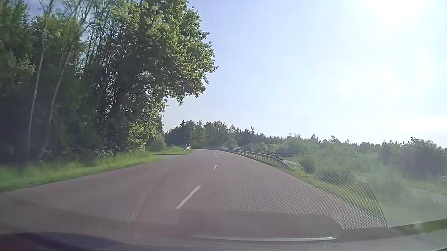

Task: Follow the waypoints while adhering to traffic rules and regulations

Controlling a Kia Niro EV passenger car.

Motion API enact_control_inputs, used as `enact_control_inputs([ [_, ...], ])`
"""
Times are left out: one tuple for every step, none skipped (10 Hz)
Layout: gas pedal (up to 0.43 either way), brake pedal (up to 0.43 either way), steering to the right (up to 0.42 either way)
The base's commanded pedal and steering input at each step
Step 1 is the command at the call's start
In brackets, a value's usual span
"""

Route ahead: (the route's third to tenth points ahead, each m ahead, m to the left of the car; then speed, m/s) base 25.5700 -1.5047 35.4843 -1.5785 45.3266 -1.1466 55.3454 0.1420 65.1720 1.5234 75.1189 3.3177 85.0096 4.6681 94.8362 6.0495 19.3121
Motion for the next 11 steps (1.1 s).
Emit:
enact_control_inputs([
  [0.11, 0.0, -0.005],
  [0.11, 0.0, 0.0],
  [0.11, 0.0, -0.001],
  [0.11, 0.0, -0.001],
  [0.118, 0.0, -0.004],
  [0.11, 0.0, -0.008],
  [0.11, 0.0, -0.01],
  [0.11, 0.0, -0.009],
  [0.11, 0.0, -0.01],
  [0.11, 0.0, -0.011],
  [0.11, 0.0, -0.011],
])
